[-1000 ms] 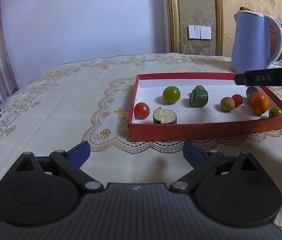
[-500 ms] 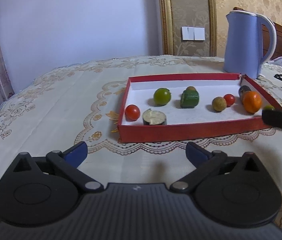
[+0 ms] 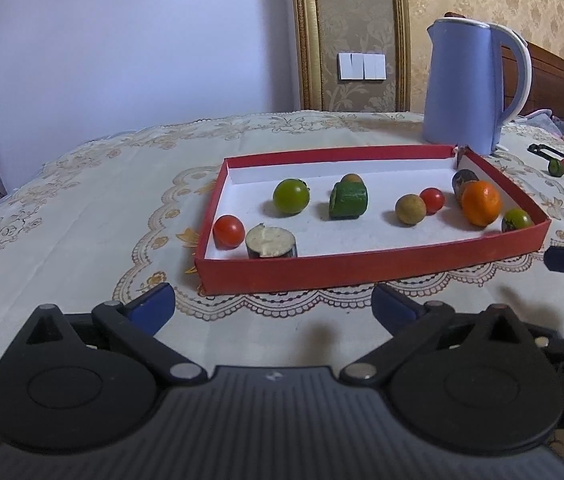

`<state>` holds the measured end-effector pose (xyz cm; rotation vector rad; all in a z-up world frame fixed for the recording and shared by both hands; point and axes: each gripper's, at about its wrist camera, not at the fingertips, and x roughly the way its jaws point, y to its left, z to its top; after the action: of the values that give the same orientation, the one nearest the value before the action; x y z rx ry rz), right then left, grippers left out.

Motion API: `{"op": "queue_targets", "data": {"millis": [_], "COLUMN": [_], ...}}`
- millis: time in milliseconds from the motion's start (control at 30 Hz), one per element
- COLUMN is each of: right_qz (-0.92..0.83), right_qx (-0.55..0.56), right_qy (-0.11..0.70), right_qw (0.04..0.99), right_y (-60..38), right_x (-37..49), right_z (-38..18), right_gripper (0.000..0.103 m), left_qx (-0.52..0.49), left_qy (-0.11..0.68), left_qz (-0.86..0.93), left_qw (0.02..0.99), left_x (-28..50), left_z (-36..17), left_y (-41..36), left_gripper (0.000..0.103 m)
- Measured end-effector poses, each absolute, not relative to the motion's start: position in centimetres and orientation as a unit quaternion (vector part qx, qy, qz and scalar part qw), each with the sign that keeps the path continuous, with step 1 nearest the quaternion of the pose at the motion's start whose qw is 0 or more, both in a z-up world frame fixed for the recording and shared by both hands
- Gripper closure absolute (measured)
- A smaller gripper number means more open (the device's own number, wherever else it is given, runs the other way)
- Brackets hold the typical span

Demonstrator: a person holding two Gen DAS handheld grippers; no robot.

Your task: Organize fruits

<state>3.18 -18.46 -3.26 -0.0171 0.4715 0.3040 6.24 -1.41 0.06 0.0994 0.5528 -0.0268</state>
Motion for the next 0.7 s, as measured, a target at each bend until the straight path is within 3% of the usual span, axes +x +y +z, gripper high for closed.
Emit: {"op": "queue_targets", "data": {"millis": [700], "right_qz": [0.113], "right_qx": [-0.004], "right_qy": [0.262], "right_qw": [0.958], "right_y": [-19.5], "right_x": [4.3], "right_z": [-3.9], "right_gripper": [0.004], "left_qx": [0.061], "left_qy": [0.278], "left_qz": [-0.024], "left_qw": [0.958], "left_x": [7.3], "left_z": [-0.4], "left_y": [-2.4], "left_gripper": [0.0]}}
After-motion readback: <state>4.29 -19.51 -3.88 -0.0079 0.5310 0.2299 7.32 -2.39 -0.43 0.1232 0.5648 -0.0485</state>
